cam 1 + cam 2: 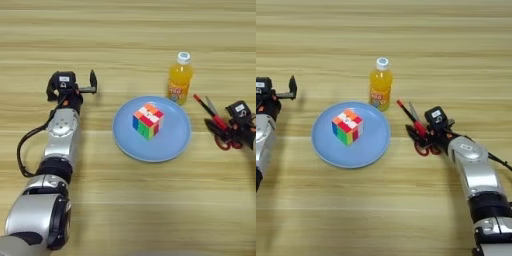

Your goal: Move the objects on the table

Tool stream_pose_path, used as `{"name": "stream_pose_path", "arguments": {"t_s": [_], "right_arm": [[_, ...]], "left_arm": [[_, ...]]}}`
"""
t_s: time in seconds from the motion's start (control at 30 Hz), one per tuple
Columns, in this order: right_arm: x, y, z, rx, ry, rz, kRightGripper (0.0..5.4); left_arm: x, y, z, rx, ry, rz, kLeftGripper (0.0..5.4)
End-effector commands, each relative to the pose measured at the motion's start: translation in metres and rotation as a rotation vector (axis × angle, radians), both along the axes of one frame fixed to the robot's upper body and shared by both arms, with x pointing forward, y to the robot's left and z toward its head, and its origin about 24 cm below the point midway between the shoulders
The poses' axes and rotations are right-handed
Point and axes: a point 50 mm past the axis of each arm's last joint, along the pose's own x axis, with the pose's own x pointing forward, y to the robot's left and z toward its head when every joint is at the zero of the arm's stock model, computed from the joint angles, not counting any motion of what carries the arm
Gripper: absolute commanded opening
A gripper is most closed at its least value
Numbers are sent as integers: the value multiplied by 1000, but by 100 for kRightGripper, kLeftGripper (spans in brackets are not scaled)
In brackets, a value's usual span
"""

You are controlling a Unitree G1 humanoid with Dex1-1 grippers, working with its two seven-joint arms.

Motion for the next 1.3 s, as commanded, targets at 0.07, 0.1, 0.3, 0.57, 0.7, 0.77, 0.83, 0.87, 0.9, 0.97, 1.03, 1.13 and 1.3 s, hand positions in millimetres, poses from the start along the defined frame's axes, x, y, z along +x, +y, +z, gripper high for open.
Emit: {"name": "stream_pose_path", "arguments": {"t_s": [0.07,0.1,0.3,0.57,0.7,0.77,0.83,0.87,0.9,0.97,1.03,1.13,1.3], "right_arm": [[-4,-2,-7,1,55,-3,350],[-4,-1,-8,1,57,3,330],[-5,0,-9,-2,65,16,268],[-7,1,-9,-4,68,27,182],[-7,1,-9,-3,67,28,140],[-7,1,-9,-3,66,28,117],[-7,1,-9,-2,66,30,95],[-7,1,-9,-2,65,31,84],[-7,2,-9,-2,65,31,68],[-7,2,-8,-1,64,32,63],[-7,2,-8,-1,62,32,62],[-7,2,-8,-1,63,32,62],[-7,2,-6,9,49,25,59]], "left_arm": [[1,1,3,17,-9,-1,540],[1,1,3,17,-8,-1,540],[1,0,3,17,-9,-1,540],[1,0,3,17,-9,0,540],[1,0,3,17,-10,0,540],[1,0,3,17,-10,0,540],[1,0,3,17,-10,0,540],[1,0,3,17,-10,0,540],[1,0,3,17,-10,0,540],[1,0,3,17,-10,0,540],[1,0,3,17,-11,0,540],[1,0,3,17,-11,1,540],[1,0,3,17,-11,1,540]]}}
